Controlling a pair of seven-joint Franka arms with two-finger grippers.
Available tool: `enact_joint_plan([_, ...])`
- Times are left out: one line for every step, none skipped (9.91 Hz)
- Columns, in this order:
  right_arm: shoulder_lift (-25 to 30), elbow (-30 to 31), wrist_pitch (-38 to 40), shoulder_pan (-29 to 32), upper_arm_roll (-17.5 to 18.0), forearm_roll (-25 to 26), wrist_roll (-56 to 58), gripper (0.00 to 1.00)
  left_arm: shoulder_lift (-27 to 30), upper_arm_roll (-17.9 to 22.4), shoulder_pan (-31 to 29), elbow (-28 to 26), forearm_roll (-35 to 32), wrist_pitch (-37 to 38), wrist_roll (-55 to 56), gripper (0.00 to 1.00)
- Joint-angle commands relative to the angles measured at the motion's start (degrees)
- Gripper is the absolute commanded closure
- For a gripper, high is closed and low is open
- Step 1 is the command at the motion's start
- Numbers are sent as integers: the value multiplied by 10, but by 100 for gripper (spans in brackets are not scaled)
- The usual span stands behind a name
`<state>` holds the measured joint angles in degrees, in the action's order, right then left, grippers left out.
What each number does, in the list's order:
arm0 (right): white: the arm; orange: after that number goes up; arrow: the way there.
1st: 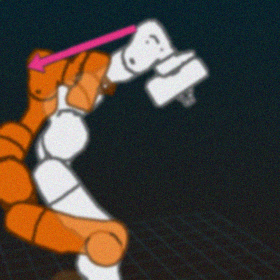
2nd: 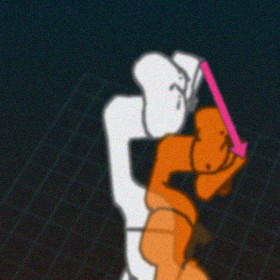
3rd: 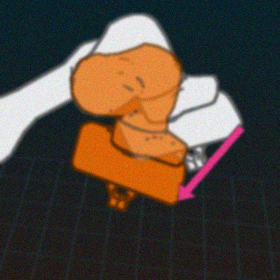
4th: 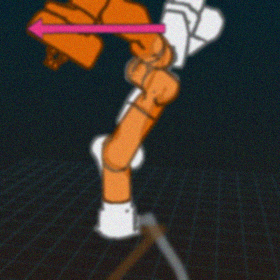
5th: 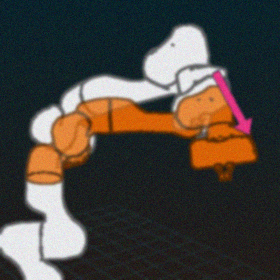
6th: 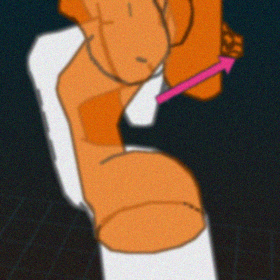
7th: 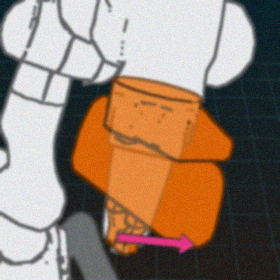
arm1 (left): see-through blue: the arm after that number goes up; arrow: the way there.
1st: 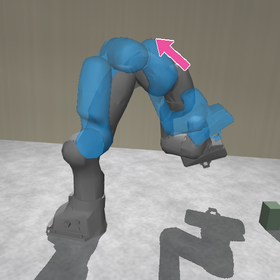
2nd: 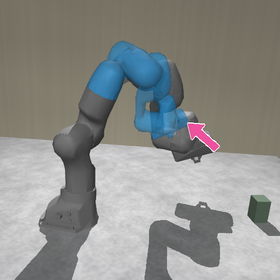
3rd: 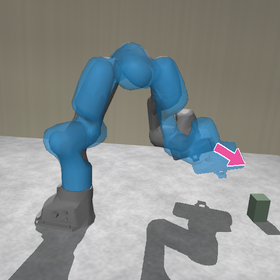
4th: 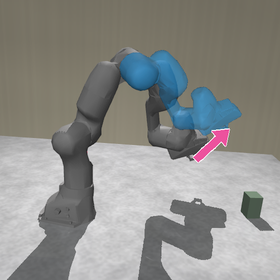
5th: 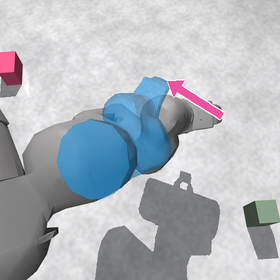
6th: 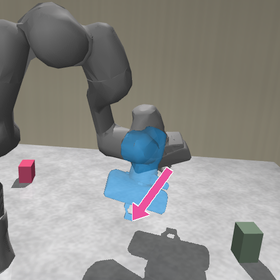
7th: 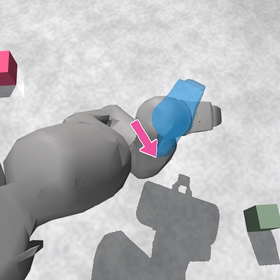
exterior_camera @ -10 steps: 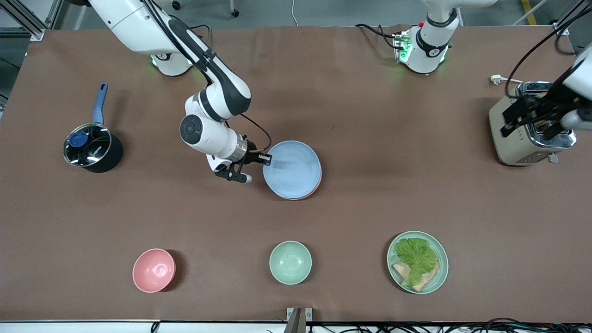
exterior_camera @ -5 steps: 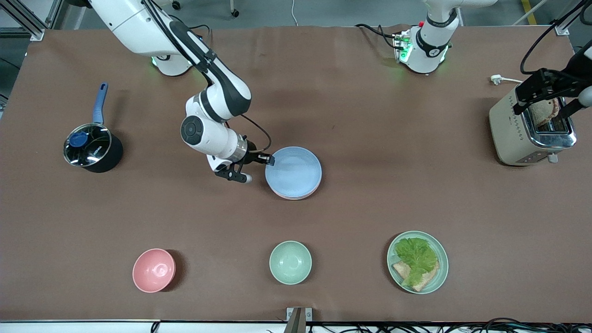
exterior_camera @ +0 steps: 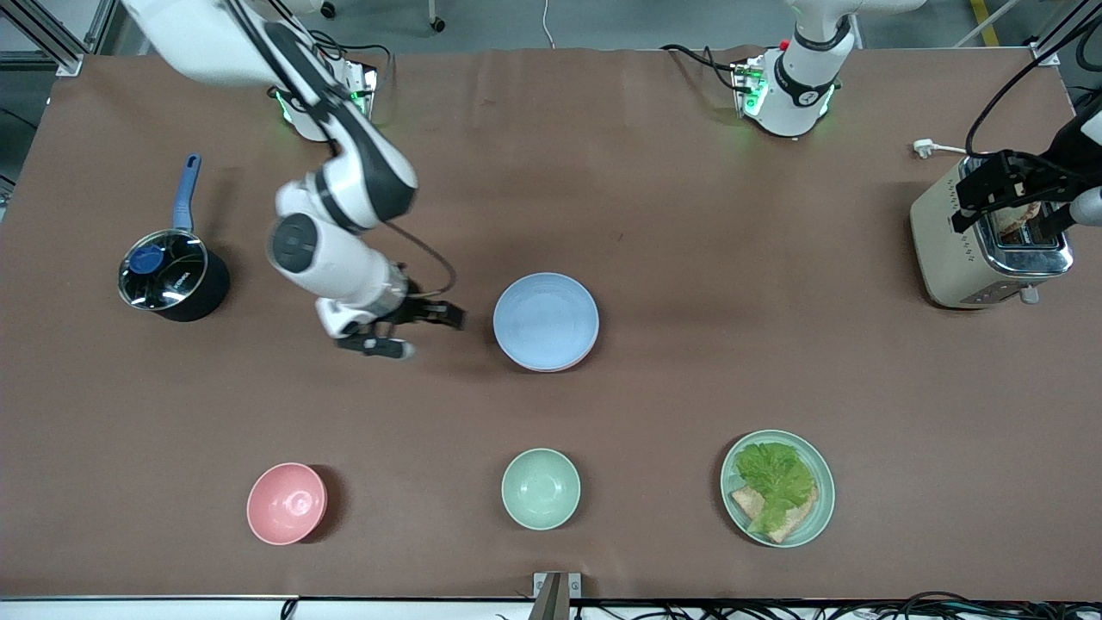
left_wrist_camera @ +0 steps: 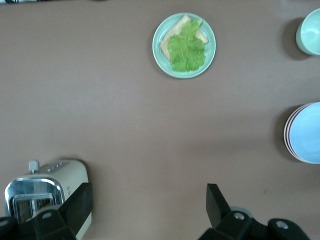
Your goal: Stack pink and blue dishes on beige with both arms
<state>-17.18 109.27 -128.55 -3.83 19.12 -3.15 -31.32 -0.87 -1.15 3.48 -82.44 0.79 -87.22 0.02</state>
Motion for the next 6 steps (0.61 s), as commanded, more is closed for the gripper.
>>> enact_joint_plan([104, -8, 84, 7, -63, 60, -2, 0, 2, -8, -5, -13, -7, 21, 14, 0])
enact_joint_plan([131, -20, 97, 4, -103, 61, -1, 0, 3, -9, -5, -15, -6, 21, 14, 0])
enact_joint_plan([163, -25, 108, 5, -139, 61, 22, 0, 3, -9, -4, -14, -4, 21, 14, 0])
enact_joint_plan([195, -36, 149, 7, -173, 61, 105, 0, 3, -9, -4, -14, -1, 21, 15, 0])
enact_joint_plan([208, -71, 234, 8, -202, 58, 160, 0, 2, -9, -3, -14, -1, 21, 15, 0])
enact_joint_plan([207, -124, 327, 9, -215, 52, 175, 0, 2, -9, -3, -14, -1, 21, 15, 0])
